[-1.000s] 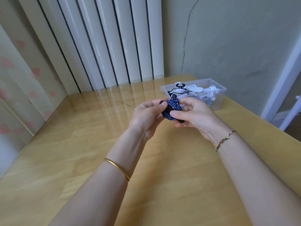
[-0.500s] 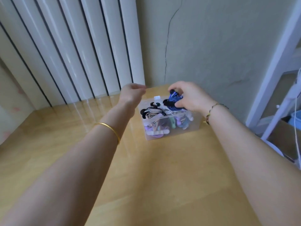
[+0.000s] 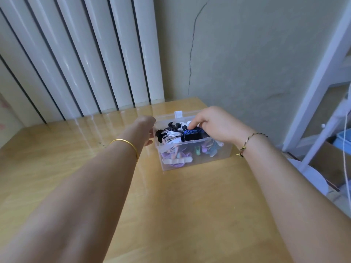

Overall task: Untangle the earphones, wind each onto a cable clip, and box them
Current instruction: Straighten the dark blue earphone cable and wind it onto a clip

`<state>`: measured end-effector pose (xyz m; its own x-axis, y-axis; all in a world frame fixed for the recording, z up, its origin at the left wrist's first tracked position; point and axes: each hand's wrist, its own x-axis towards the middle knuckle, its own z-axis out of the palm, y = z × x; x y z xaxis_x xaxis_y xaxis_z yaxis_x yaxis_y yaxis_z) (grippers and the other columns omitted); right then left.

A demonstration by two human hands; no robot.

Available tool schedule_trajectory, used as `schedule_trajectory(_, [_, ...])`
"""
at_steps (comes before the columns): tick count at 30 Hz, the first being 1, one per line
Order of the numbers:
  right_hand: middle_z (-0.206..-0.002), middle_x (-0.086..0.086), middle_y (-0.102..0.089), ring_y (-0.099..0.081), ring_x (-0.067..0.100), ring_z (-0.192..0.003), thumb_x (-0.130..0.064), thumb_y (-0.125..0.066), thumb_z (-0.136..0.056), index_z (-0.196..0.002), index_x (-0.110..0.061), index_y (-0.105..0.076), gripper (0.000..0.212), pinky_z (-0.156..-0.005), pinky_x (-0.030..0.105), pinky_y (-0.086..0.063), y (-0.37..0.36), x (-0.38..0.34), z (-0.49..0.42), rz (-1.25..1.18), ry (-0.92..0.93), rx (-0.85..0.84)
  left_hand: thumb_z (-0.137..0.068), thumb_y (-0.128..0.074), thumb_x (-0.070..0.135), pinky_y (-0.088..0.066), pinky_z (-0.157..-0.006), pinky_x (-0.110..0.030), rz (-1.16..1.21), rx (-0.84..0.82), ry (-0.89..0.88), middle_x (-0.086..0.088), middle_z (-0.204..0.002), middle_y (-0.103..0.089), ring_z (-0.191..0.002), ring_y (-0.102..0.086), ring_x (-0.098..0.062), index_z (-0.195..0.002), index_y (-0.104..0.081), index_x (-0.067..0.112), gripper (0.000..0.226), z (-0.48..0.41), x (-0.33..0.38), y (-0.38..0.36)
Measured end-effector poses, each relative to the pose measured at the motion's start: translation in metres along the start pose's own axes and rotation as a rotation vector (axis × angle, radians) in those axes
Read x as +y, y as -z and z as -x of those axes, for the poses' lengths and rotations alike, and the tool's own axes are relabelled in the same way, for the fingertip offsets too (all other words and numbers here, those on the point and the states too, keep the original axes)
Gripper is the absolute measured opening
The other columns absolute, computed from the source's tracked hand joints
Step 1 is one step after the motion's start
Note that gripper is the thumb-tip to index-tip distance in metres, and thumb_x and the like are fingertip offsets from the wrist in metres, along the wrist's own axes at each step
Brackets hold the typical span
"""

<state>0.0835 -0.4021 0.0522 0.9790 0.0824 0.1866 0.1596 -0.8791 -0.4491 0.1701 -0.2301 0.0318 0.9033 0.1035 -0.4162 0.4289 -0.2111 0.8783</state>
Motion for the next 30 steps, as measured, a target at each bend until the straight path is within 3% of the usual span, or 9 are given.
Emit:
schedule_trajectory(4, [-0.127, 0.006, -0.06, -0.06, 0.025, -0.105, 0.01, -0.036, -0.089, -0.117, -0.019, -0.068, 0.051, -0.084, 0.029, -0.048, -0.009, 0.0, -0.001, 0.115, -0.031, -0.066, -0.098, -0.042, 0.01, -0.037, -0.083, -0.03, 0.14, -0.001, 0.003, -0.002, -0.078, -0.055, -0.065, -0.05, -0.014, -0.082, -0.049, 0.011, 0.017, -0.006, 0.0, 0.002])
schedule_trajectory(6, [-0.122, 0.005, -0.06, -0.059, 0.025, -0.103, 0.012, -0.037, -0.086, -0.113, -0.021, -0.07, 0.053, -0.087, 0.033, -0.049, -0.009, 0.002, 0.001, 0.085, -0.034, 0.039, -0.098, -0.043, 0.004, -0.038, -0.08, -0.027, 0.158, 0.015, -0.039, -0.003, -0.087, -0.061, -0.075, -0.055, -0.013, -0.095, -0.053, 0.011, 0.012, -0.008, 0.003, 0.003])
schedule_trajectory(8, [-0.108, 0.002, -0.061, -0.059, 0.025, -0.1, 0.013, -0.035, -0.081, -0.102, -0.02, -0.072, 0.054, -0.087, 0.036, -0.049, -0.006, 0.003, 0.005, -0.011, -0.054, 0.206, -0.095, -0.041, -0.007, -0.042, -0.085, -0.029, 0.165, 0.007, -0.145, -0.001, -0.113, -0.064, -0.102, -0.057, -0.016, -0.121, -0.053, 0.015, 0.036, -0.011, 0.005, 0.005])
schedule_trajectory(10, [-0.099, 0.0, -0.059, -0.059, 0.025, -0.095, 0.012, -0.035, -0.078, -0.092, -0.019, -0.073, 0.051, -0.084, 0.037, -0.05, -0.003, 0.005, 0.011, -0.093, -0.077, 0.38, -0.091, -0.037, -0.015, -0.043, -0.097, -0.033, 0.144, 0.007, -0.251, 0.003, -0.123, -0.062, -0.108, -0.053, -0.016, -0.134, -0.049, 0.02, 0.057, -0.01, 0.009, 0.007])
schedule_trajectory(16, [-0.116, 0.007, -0.055, -0.055, 0.017, -0.094, 0.008, -0.039, -0.082, -0.111, -0.014, -0.061, 0.042, -0.082, 0.026, -0.041, -0.001, 0.018, 0.026, -0.245, -0.225, 0.731, -0.091, -0.043, 0.009, -0.04, -0.089, -0.033, 0.287, 0.024, -0.326, 0.002, -0.114, -0.065, -0.106, -0.055, -0.013, -0.1, -0.071, 0.021, 0.032, 0.008, 0.013, 0.018])
schedule_trajectory(22, [-0.139, 0.013, -0.04, -0.048, 0.027, -0.117, -0.016, -0.044, -0.096, -0.136, -0.008, -0.04, 0.041, -0.09, 0.024, -0.033, -0.015, 0.016, 0.038, -0.417, -0.313, 0.804, -0.093, -0.045, 0.04, -0.039, -0.095, -0.038, 0.42, -0.039, -0.296, 0.0, -0.11, -0.063, -0.107, -0.052, -0.017, -0.073, -0.064, 0.02, 0.034, 0.033, -0.003, 0.016])
schedule_trajectory(25, [-0.142, 0.009, -0.04, -0.042, 0.02, -0.123, -0.027, -0.037, -0.1, -0.14, -0.015, -0.041, 0.041, -0.087, 0.017, -0.026, -0.018, 0.017, 0.04, -0.488, -0.361, 0.752, -0.09, -0.058, 0.022, -0.042, -0.098, -0.039, 0.306, -0.016, -0.292, -0.002, -0.117, -0.06, -0.106, -0.05, -0.018, -0.093, -0.061, 0.017, 0.007, 0.047, -0.017, 0.012])
schedule_trajectory(28, [-0.135, 0.011, -0.048, -0.046, 0.021, -0.11, -0.026, -0.034, -0.101, -0.115, -0.017, -0.06, 0.031, -0.078, 0.016, -0.026, -0.025, 0.021, 0.041, -0.422, -0.367, 0.635, -0.088, -0.059, 0.01, -0.046, -0.097, -0.043, 0.209, -0.007, -0.319, -0.009, -0.116, -0.059, -0.102, -0.058, -0.024, -0.115, -0.053, 0.017, 0.028, 0.054, -0.031, 0.007])
schedule_trajectory(30, [-0.127, 0.016, -0.051, -0.047, 0.026, -0.103, -0.022, -0.035, -0.101, -0.105, -0.008, -0.061, 0.03, -0.072, 0.02, -0.026, -0.031, 0.022, 0.04, -0.394, -0.373, 0.596, -0.089, -0.06, 0.012, -0.049, -0.095, -0.043, 0.184, -0.004, -0.317, -0.01, -0.113, -0.06, -0.103, -0.062, -0.026, -0.129, -0.047, 0.017, 0.042, 0.06, -0.036, 0.006])
